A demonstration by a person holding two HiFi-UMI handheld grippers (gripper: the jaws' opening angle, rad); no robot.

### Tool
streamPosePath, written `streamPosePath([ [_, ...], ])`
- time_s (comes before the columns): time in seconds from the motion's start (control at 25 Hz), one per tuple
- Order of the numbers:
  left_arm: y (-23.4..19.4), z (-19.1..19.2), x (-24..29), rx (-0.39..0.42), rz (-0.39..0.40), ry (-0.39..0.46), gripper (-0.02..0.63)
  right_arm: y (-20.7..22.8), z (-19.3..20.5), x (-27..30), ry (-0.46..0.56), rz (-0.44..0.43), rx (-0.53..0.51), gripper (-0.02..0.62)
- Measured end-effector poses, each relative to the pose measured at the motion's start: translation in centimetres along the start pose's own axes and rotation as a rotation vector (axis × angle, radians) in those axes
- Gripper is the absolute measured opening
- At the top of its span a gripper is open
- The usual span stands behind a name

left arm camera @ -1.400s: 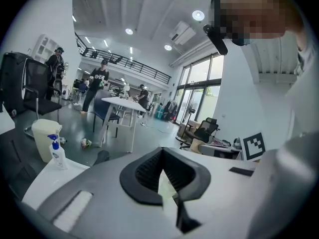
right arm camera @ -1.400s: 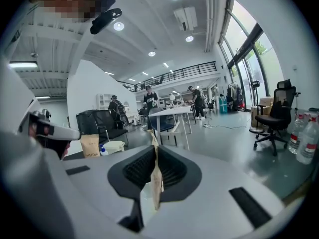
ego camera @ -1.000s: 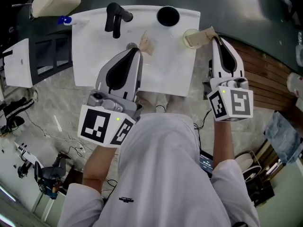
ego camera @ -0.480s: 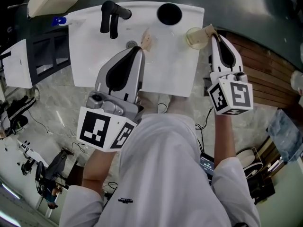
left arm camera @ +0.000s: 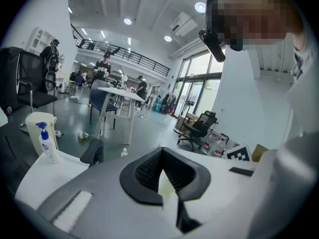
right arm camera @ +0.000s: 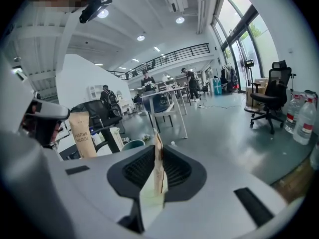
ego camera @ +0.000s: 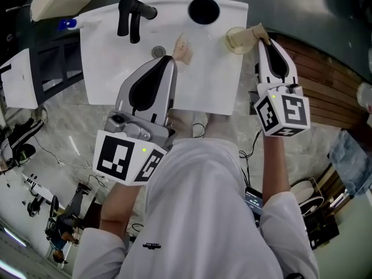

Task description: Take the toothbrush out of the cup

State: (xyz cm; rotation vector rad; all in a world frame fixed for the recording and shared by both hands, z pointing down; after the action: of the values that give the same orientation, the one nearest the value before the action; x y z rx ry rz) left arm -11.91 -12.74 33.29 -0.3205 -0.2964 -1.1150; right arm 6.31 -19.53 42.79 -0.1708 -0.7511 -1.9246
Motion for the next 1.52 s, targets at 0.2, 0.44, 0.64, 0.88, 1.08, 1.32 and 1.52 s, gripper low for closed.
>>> streamPosePath([
  [0.2,0.4,-0.8,-0.6,0.012,-0.001,0.016,0.005,0.1,0.1,-1.0,-0.011,0.009,0.005,0.088],
  [0.44,1.1,-1.7,-2.0,0.022,0.001,0.045,0.005,-0.3,-0.6,-2.7,0.01,0.024,-0.006,0.101],
  [0.64,1.9,-2.6,-3.4,0.024,0.007,0.066,0.005,-0.9,-1.5,-4.7,0.029,0.034,-0.013,0.101],
  [0.88,2.7,-4.1,-5.2,0.028,0.016,0.103,0.005,-2.6,-3.1,-7.5,0.063,0.026,-0.024,0.101],
  [1.08,3.0,-5.3,-6.4,0.04,0.027,0.136,0.005,-4.7,-4.9,-9.9,0.104,-0.001,-0.046,0.085],
  [1.32,3.1,-6.2,-8.2,0.043,0.02,0.164,0.005,-6.7,-7.0,-13.5,0.157,-0.016,-0.063,0.027],
  [1.52,3.3,-6.2,-8.7,0.047,0.022,0.168,0.005,-7.5,-7.8,-15.7,0.172,-0.025,-0.086,0.02],
])
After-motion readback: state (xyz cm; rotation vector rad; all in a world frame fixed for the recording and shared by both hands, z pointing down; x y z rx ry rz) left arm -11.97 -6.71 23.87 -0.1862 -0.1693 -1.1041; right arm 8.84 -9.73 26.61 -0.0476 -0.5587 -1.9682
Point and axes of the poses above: the fingertips, and each gripper's own axes: x forward along the fingers, y to its right, z out of its underside, the point moved 1 cm from there along -x, backward along the fingers, and after that the axes turned 14 degrees about x, right-handed, at the moved point
